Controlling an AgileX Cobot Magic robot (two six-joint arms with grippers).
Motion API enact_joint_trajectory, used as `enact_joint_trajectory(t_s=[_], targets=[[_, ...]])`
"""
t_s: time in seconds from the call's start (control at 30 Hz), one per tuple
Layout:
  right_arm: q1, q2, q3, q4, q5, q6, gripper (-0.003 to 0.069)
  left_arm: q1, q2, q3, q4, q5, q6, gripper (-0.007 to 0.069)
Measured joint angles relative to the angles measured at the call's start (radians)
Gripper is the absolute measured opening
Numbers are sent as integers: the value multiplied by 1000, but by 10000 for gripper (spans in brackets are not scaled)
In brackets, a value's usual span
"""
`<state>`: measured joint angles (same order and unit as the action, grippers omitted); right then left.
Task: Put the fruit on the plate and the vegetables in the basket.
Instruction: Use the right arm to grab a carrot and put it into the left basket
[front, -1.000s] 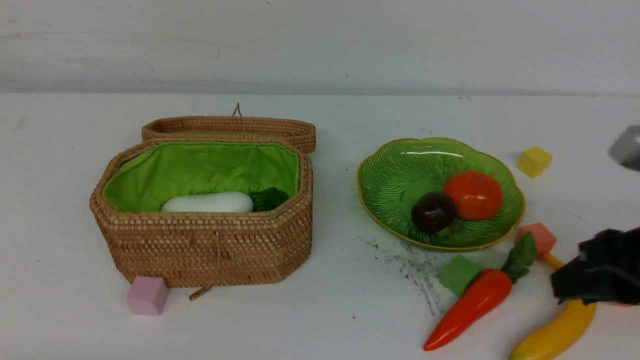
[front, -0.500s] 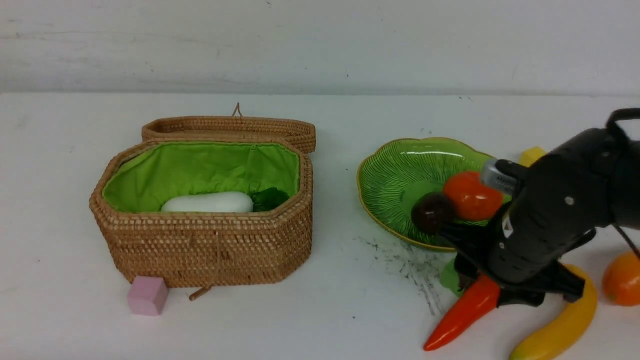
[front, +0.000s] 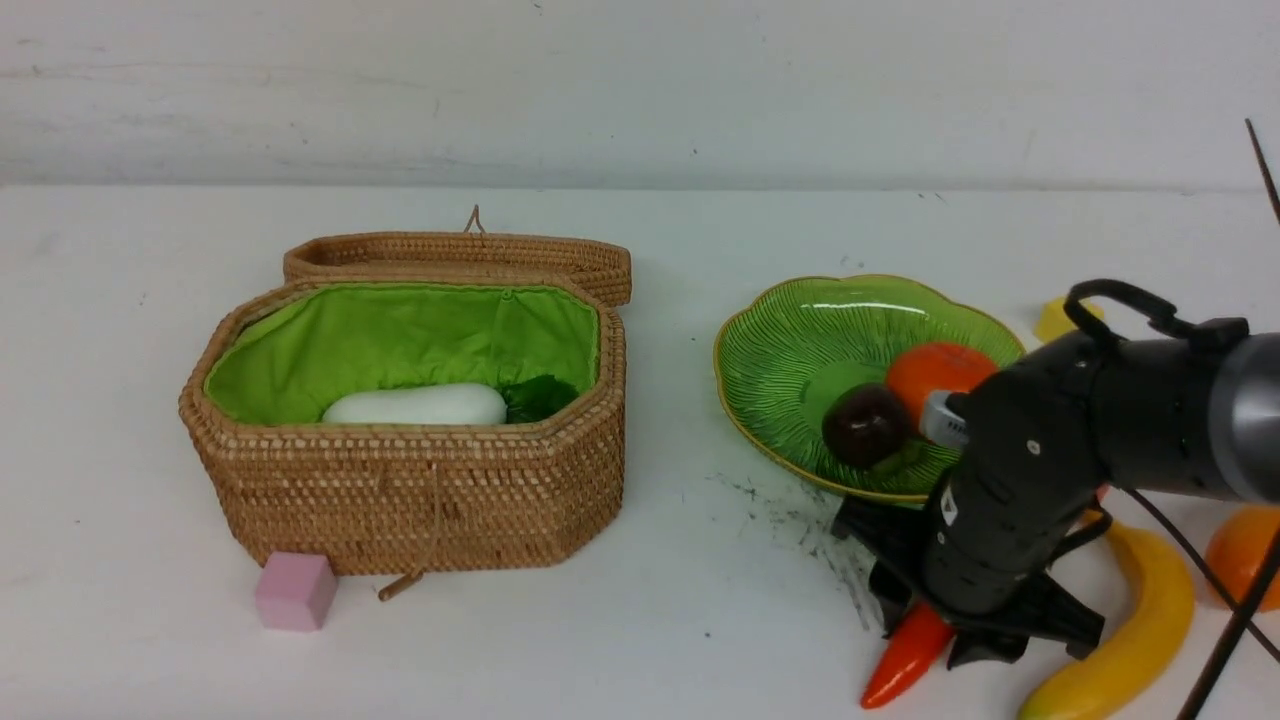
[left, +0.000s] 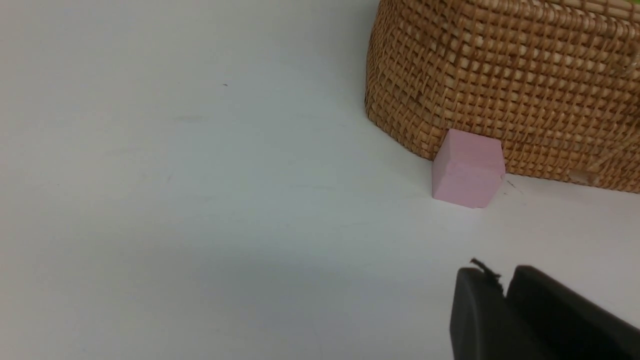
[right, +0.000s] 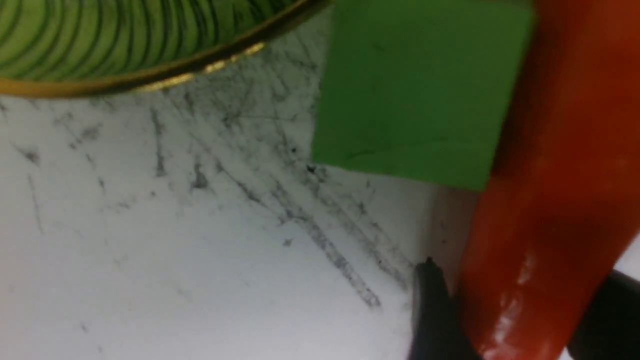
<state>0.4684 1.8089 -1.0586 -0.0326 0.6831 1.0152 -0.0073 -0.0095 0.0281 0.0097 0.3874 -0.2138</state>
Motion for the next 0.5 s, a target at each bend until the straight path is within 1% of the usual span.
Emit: enact_joint_trajectory(t_s=[0.03,0.1,0.33,0.5], targets=[[0,0,0,0,0,-1,340,0,0,0,0,0,0,79],[0,1,-2,3,10,-13,287,0,0,0,0,0,0,81],[0,-20,-2,5,88,-15,289,0,0,0,0,0,0,90],[0,-117,-2,7,126,56,289,0,0,0,0,0,0,92]])
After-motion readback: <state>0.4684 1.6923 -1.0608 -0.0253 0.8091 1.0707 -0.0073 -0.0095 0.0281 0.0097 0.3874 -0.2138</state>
